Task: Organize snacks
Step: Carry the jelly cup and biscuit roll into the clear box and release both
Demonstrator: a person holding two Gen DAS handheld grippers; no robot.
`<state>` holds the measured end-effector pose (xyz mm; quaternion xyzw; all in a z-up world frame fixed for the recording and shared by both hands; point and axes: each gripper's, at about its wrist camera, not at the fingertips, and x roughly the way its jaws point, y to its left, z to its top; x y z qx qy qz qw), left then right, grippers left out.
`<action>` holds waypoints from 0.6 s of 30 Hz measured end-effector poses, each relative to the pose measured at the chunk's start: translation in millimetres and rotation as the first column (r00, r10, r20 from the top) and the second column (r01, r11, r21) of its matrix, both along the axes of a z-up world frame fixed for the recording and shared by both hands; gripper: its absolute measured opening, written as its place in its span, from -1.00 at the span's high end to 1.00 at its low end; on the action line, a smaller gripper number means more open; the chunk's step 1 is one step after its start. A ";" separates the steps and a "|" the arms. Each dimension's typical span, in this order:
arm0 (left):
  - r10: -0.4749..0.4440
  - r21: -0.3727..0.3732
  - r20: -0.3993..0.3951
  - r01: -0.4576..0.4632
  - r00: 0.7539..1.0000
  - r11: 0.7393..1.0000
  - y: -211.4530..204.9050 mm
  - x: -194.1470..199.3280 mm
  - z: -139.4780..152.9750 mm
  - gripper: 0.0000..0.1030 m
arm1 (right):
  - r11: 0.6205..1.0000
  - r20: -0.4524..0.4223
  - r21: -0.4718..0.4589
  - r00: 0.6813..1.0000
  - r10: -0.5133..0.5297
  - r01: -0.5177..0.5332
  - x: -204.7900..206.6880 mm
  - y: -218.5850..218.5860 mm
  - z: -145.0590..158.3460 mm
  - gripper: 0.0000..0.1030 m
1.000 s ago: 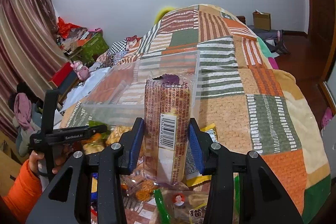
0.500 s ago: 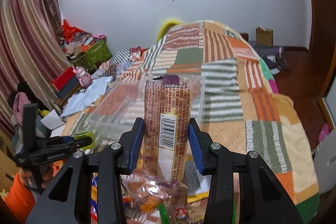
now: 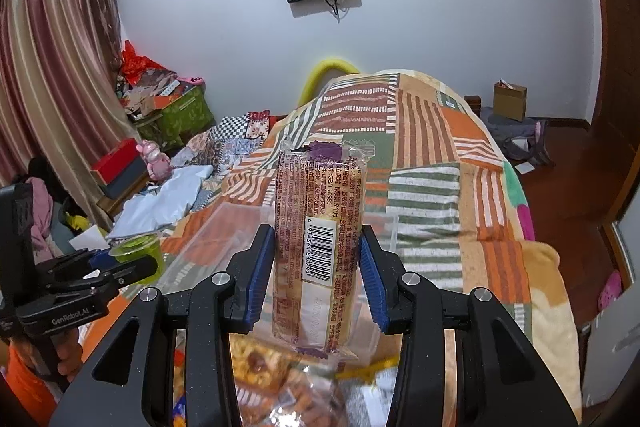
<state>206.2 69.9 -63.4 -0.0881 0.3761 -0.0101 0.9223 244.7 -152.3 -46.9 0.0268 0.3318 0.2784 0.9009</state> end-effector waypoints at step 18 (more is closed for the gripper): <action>-0.005 -0.002 -0.184 0.005 0.983 1.000 -0.7 66.4 -72.7 0.06 | 0.972 -0.124 -0.216 0.990 0.062 -0.088 37.8 46.2 -64.0 0.25</action>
